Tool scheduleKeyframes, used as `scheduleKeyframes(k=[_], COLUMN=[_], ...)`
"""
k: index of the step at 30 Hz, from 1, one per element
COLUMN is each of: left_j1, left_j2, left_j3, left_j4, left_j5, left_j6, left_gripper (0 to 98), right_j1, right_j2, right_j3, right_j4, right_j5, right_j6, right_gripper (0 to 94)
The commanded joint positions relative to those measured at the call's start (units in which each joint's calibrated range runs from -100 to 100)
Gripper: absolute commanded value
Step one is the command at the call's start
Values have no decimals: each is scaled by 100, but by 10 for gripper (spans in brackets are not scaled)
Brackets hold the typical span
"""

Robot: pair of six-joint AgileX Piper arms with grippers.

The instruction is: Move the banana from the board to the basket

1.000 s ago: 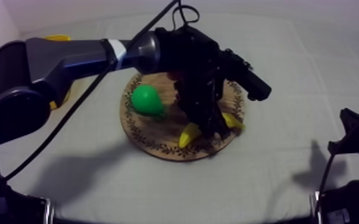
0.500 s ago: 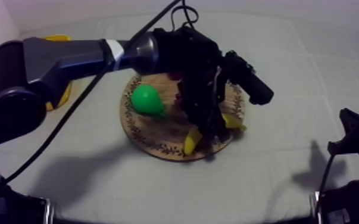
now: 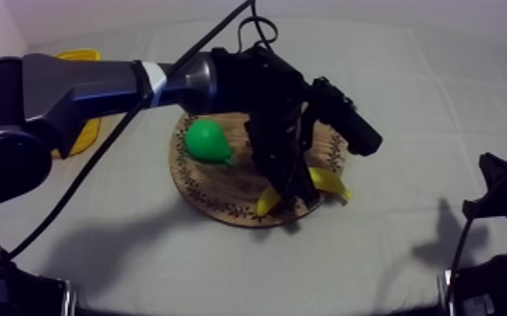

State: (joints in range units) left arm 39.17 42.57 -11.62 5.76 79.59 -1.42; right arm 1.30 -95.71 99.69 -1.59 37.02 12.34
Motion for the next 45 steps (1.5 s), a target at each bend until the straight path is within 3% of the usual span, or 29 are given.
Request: scheduleKeyframes(k=[1, 5, 11, 19, 34, 45], left_j1=[15, 36, -116, -941, -3292, -4199], left_j2=[-47, -285, -1146, -2647, -4186, -3758], left_j3=[-30, -216, -464, 62, 1481, 2197], left_j4=[-45, -192, -597, -959, -1055, -1071], left_j5=[6, 182, 689, 912, 669, 92], left_j6=[18, 47, 131, 18, -320, -394], left_gripper=[341, 340, 337, 337, 332, 328], right_j1=[-4, -7, -7, -7, -7, -7], right_j2=[4, 4, 4, 4, 4, 4], right_j3=[-3, -3, -3, -3, -3, -3], right_j4=[0, 0, 0, 0, 0, 0], right_j5=[-1, -1, -1, -1, -1, -1], right_j6=[-1, -1, -1, -1, -1, -1], right_gripper=[6, 6, 6, 6, 6, 6])
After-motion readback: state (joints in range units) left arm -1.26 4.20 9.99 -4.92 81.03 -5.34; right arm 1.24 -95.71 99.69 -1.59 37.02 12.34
